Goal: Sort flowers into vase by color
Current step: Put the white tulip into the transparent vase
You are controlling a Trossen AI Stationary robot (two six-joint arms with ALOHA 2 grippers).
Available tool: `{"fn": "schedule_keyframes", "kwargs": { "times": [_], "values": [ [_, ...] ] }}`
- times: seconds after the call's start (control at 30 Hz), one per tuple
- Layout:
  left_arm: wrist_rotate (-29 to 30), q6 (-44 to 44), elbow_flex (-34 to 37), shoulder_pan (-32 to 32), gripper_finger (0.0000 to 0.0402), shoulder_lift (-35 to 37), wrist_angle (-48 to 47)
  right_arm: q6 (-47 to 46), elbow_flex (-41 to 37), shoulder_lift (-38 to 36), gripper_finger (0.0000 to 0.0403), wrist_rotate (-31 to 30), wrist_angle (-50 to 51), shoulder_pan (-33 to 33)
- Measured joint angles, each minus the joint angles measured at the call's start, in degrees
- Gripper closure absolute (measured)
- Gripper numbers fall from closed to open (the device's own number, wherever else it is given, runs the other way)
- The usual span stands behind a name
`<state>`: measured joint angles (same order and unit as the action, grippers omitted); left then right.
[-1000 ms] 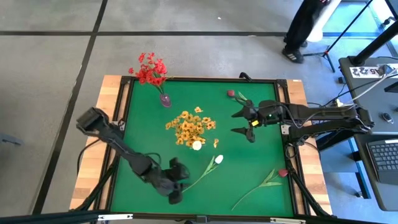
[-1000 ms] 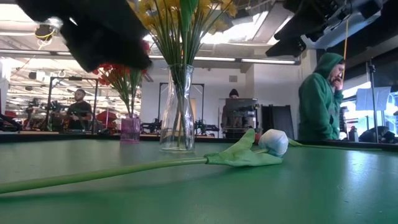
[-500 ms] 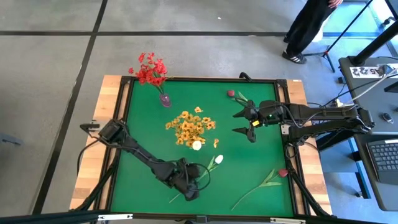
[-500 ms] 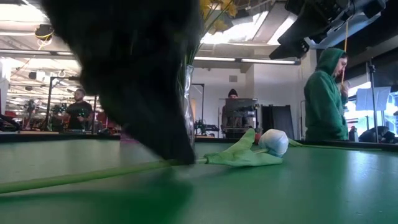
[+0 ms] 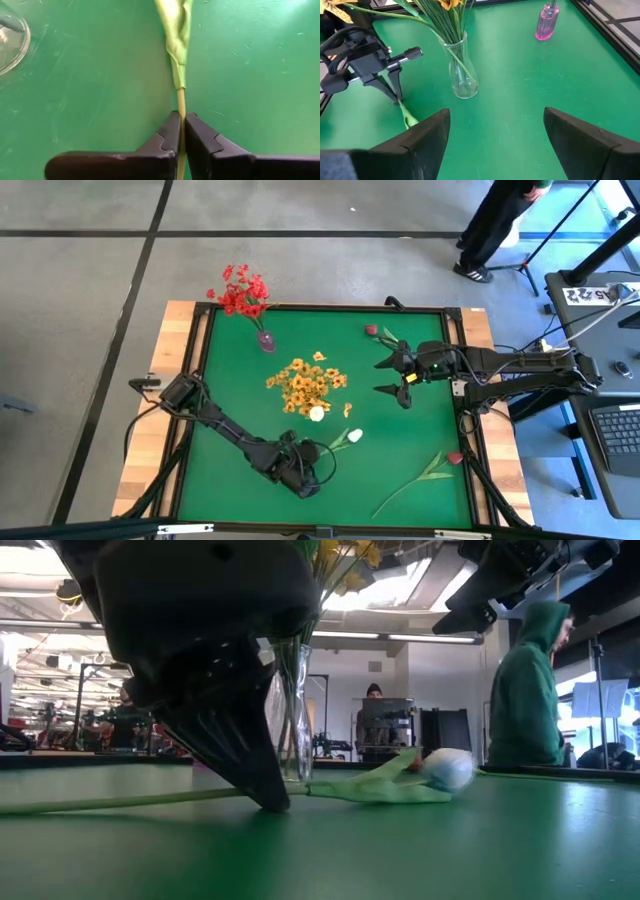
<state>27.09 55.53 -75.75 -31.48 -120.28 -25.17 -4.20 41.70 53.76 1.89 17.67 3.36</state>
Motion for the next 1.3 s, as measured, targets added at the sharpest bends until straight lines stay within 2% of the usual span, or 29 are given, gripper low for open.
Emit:
{"fn": "schedule_keyframes", "kwargs": {
  "times": [0.1,0.17,0.3,0.47,0.57,0.7,0.8,0.87,1.0,1.13,1.3],
  "values": [
    [-0.4,-0.1,0.2,-0.5,0.0395,1.1,-0.5,0.0,0.0,-0.2,0.0084,-0.5,0.0,0.0],
    [-0.3,-0.4,0.5,-1.6,0.0396,2.9,-2.0,0.0,0.0,-0.7,0.0084,-3.1,0.2,0.0],
    [3.4,-1.9,0.4,-5.6,0.0398,10.3,-2.4,0.1,0.0,-3.0,0.0084,-5.5,0.5,0.0],
    [15.6,-3.7,0.4,-12.1,0.0399,19.3,-2.9,0.0,0.0,-7.1,0.0084,-5.1,-0.2,0.0],
    [28.0,-8.7,0.3,-16.8,0.0400,24.5,-0.1,-0.2,0.0,-9.1,0.0084,-2.0,-3.8,0.0],
    [42.7,-22.4,0.3,-20.9,0.0400,28.5,8.1,-2.1,-0.2,-9.2,0.0084,6.5,-13.5,-0.1],
    [46.9,-35.4,0.3,-21.1,0.0401,31.3,16.8,-1.6,-0.2,-7.5,0.0084,9.3,-23.0,-2.9],
    [45.5,-42.6,0.3,-19.4,0.0401,33.0,21.8,0.2,-0.2,-5.7,0.0084,9.3,-29.9,-5.5],
    [35.3,-52.2,0.3,-12.9,0.0401,36.5,28.6,4.6,-0.2,-1.3,0.0084,9.2,-44.2,-10.4],
    [23.0,-53.7,0.2,-4.9,0.0401,39.1,30.1,6.2,0.4,3.3,0.0084,7.9,-53.2,-13.0],
    [10.1,-52.7,0.2,3.7,0.0401,39.5,31.3,6.1,3.9,8.7,0.0084,1.8,-54.0,-13.5]
  ]
}}
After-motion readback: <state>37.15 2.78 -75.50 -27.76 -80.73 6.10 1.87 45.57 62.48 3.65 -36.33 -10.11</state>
